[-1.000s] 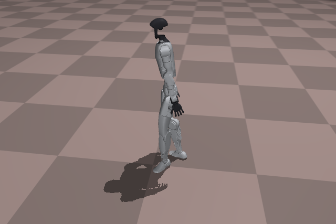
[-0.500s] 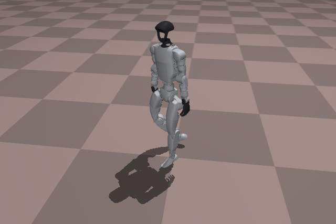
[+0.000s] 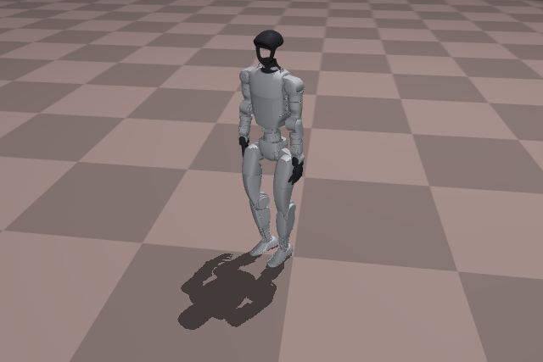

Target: In place motions

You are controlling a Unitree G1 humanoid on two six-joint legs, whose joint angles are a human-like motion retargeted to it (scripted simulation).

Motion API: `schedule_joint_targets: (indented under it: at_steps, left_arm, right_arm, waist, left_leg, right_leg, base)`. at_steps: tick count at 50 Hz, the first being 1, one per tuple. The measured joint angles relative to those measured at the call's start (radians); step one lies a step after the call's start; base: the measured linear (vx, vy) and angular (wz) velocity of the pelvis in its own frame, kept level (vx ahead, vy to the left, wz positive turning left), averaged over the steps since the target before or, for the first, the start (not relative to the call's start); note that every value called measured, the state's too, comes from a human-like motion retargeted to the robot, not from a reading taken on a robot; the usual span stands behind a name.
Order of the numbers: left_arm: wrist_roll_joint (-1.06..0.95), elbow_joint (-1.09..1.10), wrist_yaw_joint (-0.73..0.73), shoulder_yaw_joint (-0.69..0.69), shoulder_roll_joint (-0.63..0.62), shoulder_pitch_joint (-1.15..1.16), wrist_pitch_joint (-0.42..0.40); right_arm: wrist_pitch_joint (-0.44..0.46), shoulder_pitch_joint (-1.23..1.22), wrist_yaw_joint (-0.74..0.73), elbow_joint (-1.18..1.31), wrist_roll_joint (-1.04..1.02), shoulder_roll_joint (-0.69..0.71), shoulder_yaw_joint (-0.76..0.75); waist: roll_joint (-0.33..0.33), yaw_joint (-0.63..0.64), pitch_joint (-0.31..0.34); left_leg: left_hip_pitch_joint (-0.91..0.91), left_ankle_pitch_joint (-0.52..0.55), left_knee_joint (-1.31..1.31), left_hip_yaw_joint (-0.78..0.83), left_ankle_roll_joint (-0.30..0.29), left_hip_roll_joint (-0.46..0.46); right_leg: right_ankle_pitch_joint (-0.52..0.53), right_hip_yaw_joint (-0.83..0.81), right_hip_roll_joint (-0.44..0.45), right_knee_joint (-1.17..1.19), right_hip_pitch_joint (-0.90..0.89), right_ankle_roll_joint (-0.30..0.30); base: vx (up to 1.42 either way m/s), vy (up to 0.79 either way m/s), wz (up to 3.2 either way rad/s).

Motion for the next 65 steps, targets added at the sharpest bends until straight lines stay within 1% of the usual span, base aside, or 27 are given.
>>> schedule_joint_targets:
  at_steps: [2, 4, 7, 11, 22, 27, 30, 33, 36, 38, 40, 41, 43, 45, 47, 48, 50, 52, 55, 57, 58, 60, 65]
  left_arm:
    - [0.018, 0.006, -0.009, 0.008, -0.005, 0.02, 0.004]
    - [0.034, 0.013, 0.002, 0.011, -0.005, 0.03, 0.004]
    - [0.034, 0.026, 0.011, 0.007, 0.001, 0.025, 0.005]
    - [0.036, 0.026, -0.004, 0.012, 0.008, 0.023, 0.015]
    - [0.0, -0.015, 0.0, 0.019, 0.012, 0.008, -0.001]
    - [-0.005, -0.003, 0.004, 0.022, 0.008, 0.022, -0.007]
    - [-0.011, 0.019, 0.003, 0.012, 0.007, 0.025, -0.004]
    - [-0.011, 0.029, 0.003, 0.011, 0.003, 0.035, -0.002]
    - [-0.015, 0.029, 0.017, 0.018, -0.007, 0.05, -0.009]
    - [-0.024, 0.026, 0.029, 0.025, -0.013, 0.061, -0.015]
    - [-0.033, 0.02, 0.043, 0.033, -0.019, 0.071, -0.021]
    - [-0.037, 0.015, 0.05, 0.036, -0.02, 0.074, -0.024]
    - [-0.046, 0.006, 0.061, 0.039, -0.021, 0.078, -0.031]
    - [-0.053, 0.002, 0.065, 0.032, -0.018, 0.078, -0.036]
    - [-0.048, 0.001, 0.056, 0.023, -0.007, 0.073, -0.034]
    - [-0.04, -0.002, 0.048, 0.021, 0.0, 0.069, -0.031]
    - [-0.02, -0.015, 0.033, 0.027, 0.02, 0.061, -0.025]
    - [-0.008, -0.043, 0.029, 0.039, 0.048, 0.057, -0.023]
    - [-0.007, -0.076, 0.03, 0.055, 0.096, 0.06, -0.024]
    - [-0.007, -0.068, 0.04, 0.076, 0.119, 0.06, -0.015]
    - [-0.011, -0.059, 0.047, 0.088, 0.125, 0.061, -0.009]
    - [-0.027, -0.044, 0.053, 0.103, 0.132, 0.067, -0.001]
    - [-0.03, -0.037, 0.045, 0.098, 0.124, 0.076, 0.008]
  right_arm:
    - [0.0, 0.007, -0.002, 0.002, 0.01, 0.002, 0.003]
    - [-0.003, 0.01, 0.0, 0.001, 0.027, 0.005, -0.001]
    - [-0.009, 0.009, 0.004, 0.0, 0.045, 0.01, -0.01]
    - [-0.008, 0.017, 0.001, 0.019, 0.041, 0.009, -0.009]
    - [0.001, 0.029, 0.01, 0.059, 0.016, 0.002, -0.017]
    - [0.0, 0.028, 0.013, 0.043, 0.01, 0.002, -0.014]
    - [-0.001, 0.019, 0.021, 0.012, 0.004, 0.004, -0.018]
    - [-0.009, 0.007, 0.024, -0.033, -0.012, 0.005, -0.015]
    - [-0.024, -0.009, 0.012, -0.063, -0.036, 0.004, -0.011]
    - [-0.031, -0.014, 0.002, -0.069, -0.045, 0.003, -0.002]
    - [-0.034, -0.021, -0.002, -0.068, -0.049, 0.002, 0.009]
    - [-0.034, -0.024, 0.001, -0.065, -0.051, 0.002, 0.012]
    - [-0.033, -0.035, 0.009, -0.058, -0.056, 0.0, 0.01]
    - [-0.033, -0.041, 0.018, -0.056, -0.061, -0.004, 0.002]
    - [-0.033, -0.043, 0.023, -0.062, -0.059, -0.012, -0.001]
    - [-0.033, -0.046, 0.022, -0.064, -0.055, -0.018, 0.003]
    - [-0.03, -0.06, 0.015, -0.066, -0.042, -0.029, 0.024]
    - [-0.025, -0.083, 0.004, -0.063, -0.028, -0.038, 0.049]
    - [-0.021, -0.108, 0.003, -0.053, -0.025, -0.051, 0.062]
    - [-0.016, -0.11, 0.009, -0.039, -0.034, -0.062, 0.058]
    - [-0.012, -0.108, 0.007, -0.03, -0.038, -0.067, 0.053]
    - [-0.004, -0.102, -0.008, -0.002, -0.041, -0.078, 0.036]
    - [0.031, -0.092, -0.045, 0.092, -0.009, -0.11, -0.028]
  waist:
    - [0.007, -0.024, -0.026]
    - [0.01, -0.024, -0.037]
    - [0.011, -0.015, -0.029]
    - [0.01, -0.004, -0.037]
    - [0.003, 0.02, -0.04]
    - [-0.007, 0.024, -0.045]
    - [-0.016, 0.022, -0.037]
    - [-0.02, 0.025, -0.029]
    - [-0.027, 0.028, -0.025]
    - [-0.03, 0.038, -0.025]
    - [-0.031, 0.051, -0.024]
    - [-0.027, 0.056, -0.022]
    - [-0.02, 0.059, -0.019]
    - [-0.014, 0.03, -0.024]
    - [-0.013, -0.037, -0.03]
    - [-0.006, -0.075, -0.03]
    - [-0.003, -0.132, -0.021]
    - [-0.007, -0.174, 0.004]
    - [-0.011, -0.213, 0.042]
    - [-0.001, -0.223, 0.05]
    - [0.005, -0.226, 0.05]
    - [0.021, -0.229, 0.042]
    - [0.082, -0.206, 0.006]
  left_leg:
    - [-0.006, -0.003, -0.002, -0.015, -0.004, 0.001]
    - [-0.007, -0.007, -0.006, -0.019, -0.007, 0.003]
    - [-0.002, -0.012, -0.005, -0.025, -0.014, 0.004]
    - [-0.003, -0.017, -0.004, -0.039, -0.024, 0.003]
    - [-0.025, -0.045, 0.03, -0.088, -0.057, 0.002]
    - [-0.047, -0.094, 0.095, -0.103, -0.063, -0.008]
    - [-0.067, -0.126, 0.165, -0.115, -0.072, -0.017]
    - [-0.087, -0.119, 0.236, -0.114, -0.075, -0.023]
    - [-0.11, -0.094, 0.301, -0.184, -0.031, -0.059]
    - [-0.114, -0.07, 0.314, -0.286, -0.013, -0.096]
    - [-0.101, -0.05, 0.301, -0.411, -0.02, -0.126]
    - [-0.089, -0.044, 0.285, -0.453, -0.035, -0.126]
    - [-0.066, -0.046, 0.25, -0.483, -0.055, -0.112]
    - [-0.054, -0.067, 0.204, -0.406, -0.042, -0.083]
    - [-0.049, -0.093, 0.167, -0.268, 0.022, -0.062]
    - [-0.043, -0.096, 0.144, -0.224, 0.03, -0.05]
    - [-0.043, -0.099, 0.115, -0.162, 0.015, -0.034]
    - [-0.042, -0.113, 0.101, -0.051, 0.016, -0.015]
    - [-0.022, -0.142, 0.082, 0.071, 0.021, 0.0]
    - [-0.008, -0.159, 0.067, 0.169, 0.02, 0.023]
    - [-0.002, -0.168, 0.061, 0.215, 0.018, 0.034]
    - [0.008, -0.188, 0.053, 0.324, 0.008, 0.06]
    - [0.048, -0.241, 0.026, 0.626, -0.032, 0.122]
  right_leg:
    - [-0.002, -0.011, 0.007, -0.01, 0.002, -0.007]
    - [-0.001, -0.016, 0.013, -0.018, 0.005, -0.011]
    - [0.002, -0.02, 0.015, -0.034, 0.02, -0.004]
    - [0.005, -0.03, 0.022, -0.058, 0.036, -0.004]
    - [0.018, -0.071, 0.029, -0.091, 0.064, -0.012]
    - [0.03, -0.057, 0.02, -0.088, 0.061, -0.012]
    - [0.036, -0.042, 0.009, -0.076, 0.052, -0.01]
    - [0.047, 0.003, 0.003, -0.066, 0.038, -0.004]
    - [0.061, 0.076, -0.011, -0.057, 0.017, 0.012]
    - [0.071, 0.133, -0.016, -0.054, 0.001, 0.02]
    - [0.082, 0.2, -0.012, -0.048, -0.019, 0.027]
    - [0.089, 0.232, -0.006, -0.044, -0.031, 0.033]
    - [0.098, 0.291, 0.005, -0.037, -0.055, 0.045]
    - [0.102, 0.326, 0.014, -0.032, -0.081, 0.055]
    - [0.105, 0.34, 0.018, -0.025, -0.112, 0.055]
    - [0.109, 0.349, 0.031, -0.02, -0.129, 0.05]
    - [0.124, 0.402, 0.062, -0.009, -0.166, 0.039]
    - [0.127, 0.466, 0.093, 0.0, -0.201, 0.04]
    - [0.09, 0.478, 0.12, 0.004, -0.238, 0.04]
    - [0.057, 0.398, 0.12, 0.01, -0.258, -0.01]
    - [0.034, 0.329, 0.11, 0.016, -0.267, -0.04]
    - [-0.02, 0.152, 0.071, 0.026, -0.278, -0.087]
    - [-0.177, -0.283, -0.018, 0.092, -0.268, -0.173]
  base:
    - [0.1, -0.06, 0.34]
    - [0.02, -0.07, 0.08]
    - [-0.02, -0.07, 0.08]
    - [0.09, -0.04, 0.25]
    - [0.05, -0.01, 0.38]
    - [0.0, 0.0, 0.0]
    - [-0.08, -0.05, -0.07]
    - [-0.11, -0.05, -0.69]
    - [-0.13, -0.03, -1.31]
    - [-0.13, -0.03, -1.8]
    - [-0.16, 0.0, -2.23]
    - [-0.21, 0.0, -2.34]
    - [-0.27, 0.0, -2.29]
    - [-0.35, 0.02, -1.84]
    - [-0.48, 0.06, -1.44]
    - [-0.58, 0.12, -1.65]
    - [-0.69, 0.18, -2.25]
    - [-0.77, 0.27, -2.79]
    - [-0.67, 0.32, -2.99]
    - [-0.58, 0.38, -3.09]
    - [-0.48, 0.38, -3.08]
    - [-0.42, 0.38, -3.09]
    - [-0.3, 0.36, -3.12]
